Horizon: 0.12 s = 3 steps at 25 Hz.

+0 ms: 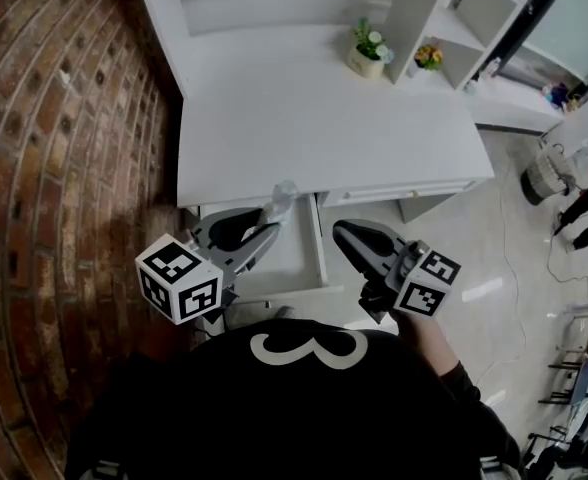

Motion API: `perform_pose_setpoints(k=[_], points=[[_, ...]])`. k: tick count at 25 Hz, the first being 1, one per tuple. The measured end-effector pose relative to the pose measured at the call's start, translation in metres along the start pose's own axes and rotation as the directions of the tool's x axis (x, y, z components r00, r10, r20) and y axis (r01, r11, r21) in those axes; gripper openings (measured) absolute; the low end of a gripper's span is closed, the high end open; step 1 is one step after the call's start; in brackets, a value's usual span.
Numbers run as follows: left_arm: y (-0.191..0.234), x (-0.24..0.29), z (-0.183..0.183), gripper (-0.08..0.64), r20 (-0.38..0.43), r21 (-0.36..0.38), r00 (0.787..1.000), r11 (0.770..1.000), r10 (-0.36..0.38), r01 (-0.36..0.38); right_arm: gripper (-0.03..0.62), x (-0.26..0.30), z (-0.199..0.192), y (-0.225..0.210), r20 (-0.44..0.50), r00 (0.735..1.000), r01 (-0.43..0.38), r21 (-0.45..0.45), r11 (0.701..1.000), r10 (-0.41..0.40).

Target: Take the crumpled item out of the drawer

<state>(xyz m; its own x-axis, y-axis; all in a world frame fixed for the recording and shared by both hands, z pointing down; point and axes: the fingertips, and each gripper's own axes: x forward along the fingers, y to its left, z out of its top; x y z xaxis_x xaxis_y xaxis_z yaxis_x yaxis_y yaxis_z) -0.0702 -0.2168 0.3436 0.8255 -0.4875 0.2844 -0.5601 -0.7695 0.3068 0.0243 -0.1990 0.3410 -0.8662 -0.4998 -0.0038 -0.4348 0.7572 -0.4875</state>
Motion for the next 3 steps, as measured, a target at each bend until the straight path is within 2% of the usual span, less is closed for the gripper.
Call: perform_pose_setpoints(k=[3], points=[[0.0008,-0.0014,0.0034,0.112,-0.004,0.01,1.0,1.0,0.005,-0.005,0.009,0.0016,0.0028,0.0006,-0.003,1.0,0.002,-0.005,1.0,-0.002]])
